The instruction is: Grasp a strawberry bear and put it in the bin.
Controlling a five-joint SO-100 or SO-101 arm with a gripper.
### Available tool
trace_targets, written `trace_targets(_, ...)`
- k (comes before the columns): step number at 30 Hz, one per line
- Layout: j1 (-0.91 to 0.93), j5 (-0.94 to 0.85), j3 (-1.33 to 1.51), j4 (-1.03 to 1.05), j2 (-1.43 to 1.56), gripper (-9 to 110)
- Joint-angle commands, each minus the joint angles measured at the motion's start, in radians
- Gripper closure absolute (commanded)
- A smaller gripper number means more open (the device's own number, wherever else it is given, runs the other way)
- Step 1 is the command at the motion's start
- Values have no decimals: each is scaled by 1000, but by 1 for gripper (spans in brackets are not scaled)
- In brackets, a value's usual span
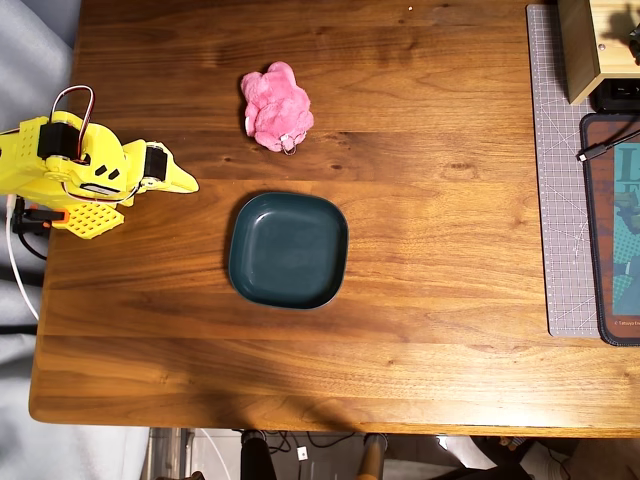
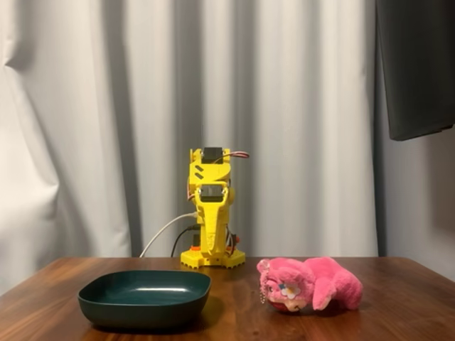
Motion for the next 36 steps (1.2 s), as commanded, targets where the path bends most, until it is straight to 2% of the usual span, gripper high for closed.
trace_targets(1, -8, 9, -15, 3, 29, 101)
trace_targets(10, -29, -3, -15, 3, 28, 101)
trace_targets(13, -8, -11, -15, 2, 28, 97)
trace_targets(15, 0, -14, -15, 0, 28, 102)
trace_targets(19, -40, 3, -28, -8, 29, 102)
trace_targets(23, -15, -15, -195, -12, -3, 102)
trace_targets(26, 83, -20, -420, -15, -232, 102)
trace_targets(31, 209, -3, -838, -15, -839, 101)
trace_targets(35, 321, 14, -945, -44, -1000, 97)
trace_targets(36, 345, 14, -950, -57, -1006, 93)
